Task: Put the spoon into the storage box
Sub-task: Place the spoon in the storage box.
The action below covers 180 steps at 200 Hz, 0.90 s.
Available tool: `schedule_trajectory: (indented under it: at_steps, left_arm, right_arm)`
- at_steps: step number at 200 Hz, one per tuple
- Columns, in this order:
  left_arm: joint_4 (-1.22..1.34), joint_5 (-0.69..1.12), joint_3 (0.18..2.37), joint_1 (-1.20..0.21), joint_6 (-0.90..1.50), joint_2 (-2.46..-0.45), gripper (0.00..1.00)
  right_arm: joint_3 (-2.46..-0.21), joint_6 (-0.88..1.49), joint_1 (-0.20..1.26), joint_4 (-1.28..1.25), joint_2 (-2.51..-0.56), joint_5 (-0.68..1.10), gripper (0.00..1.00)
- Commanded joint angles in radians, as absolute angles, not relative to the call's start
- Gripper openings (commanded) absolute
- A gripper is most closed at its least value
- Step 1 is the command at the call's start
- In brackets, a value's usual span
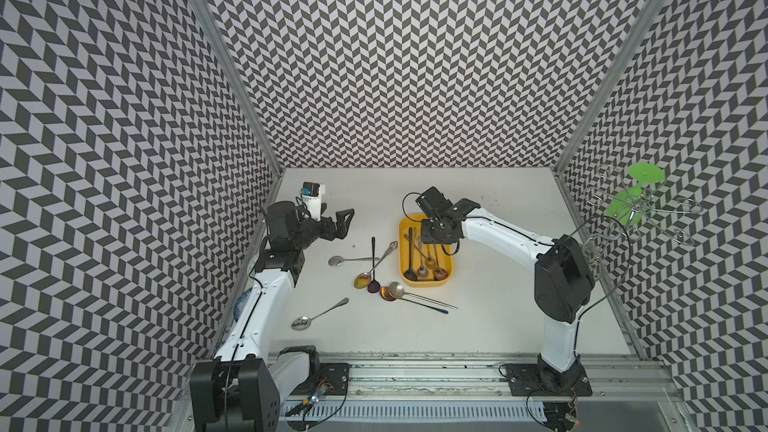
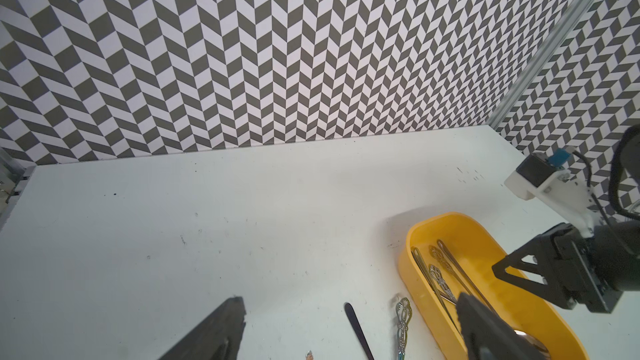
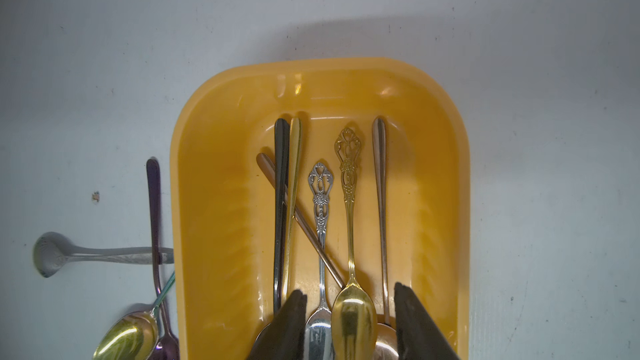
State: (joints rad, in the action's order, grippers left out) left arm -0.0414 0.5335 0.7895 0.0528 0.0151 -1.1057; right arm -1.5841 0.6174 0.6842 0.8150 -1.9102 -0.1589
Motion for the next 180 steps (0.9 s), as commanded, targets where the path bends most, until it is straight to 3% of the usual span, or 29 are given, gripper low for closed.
schedule_trajectory:
  at_steps: [1, 56, 103, 180]
  left_arm:
    - [-0.039, 0.572, 0.801, 0.042, -0.019, -1.106, 0.98]
    - [-0.078, 0.587, 0.8, 0.021, -0.107, -1.117, 0.96]
    - [-0.137, 0.588, 0.798, -0.022, -0.221, -1.13, 0.95]
    - [-0.181, 0.575, 0.802, -0.091, -0.267, -1.174, 0.95]
  right_arm:
    - [-1.559, 0.584, 0.656, 0.789, -1.795, -0.158, 0.47]
    - [-1.442, 0.468, 0.587, 0.726, -1.643, -0.06, 0.52]
    - [-1.296, 0.36, 0.53, 0.633, -1.478, -0.055, 0.69]
    - [-1.136, 0.19, 0.451, 0.553, -1.273, -0.054, 0.77]
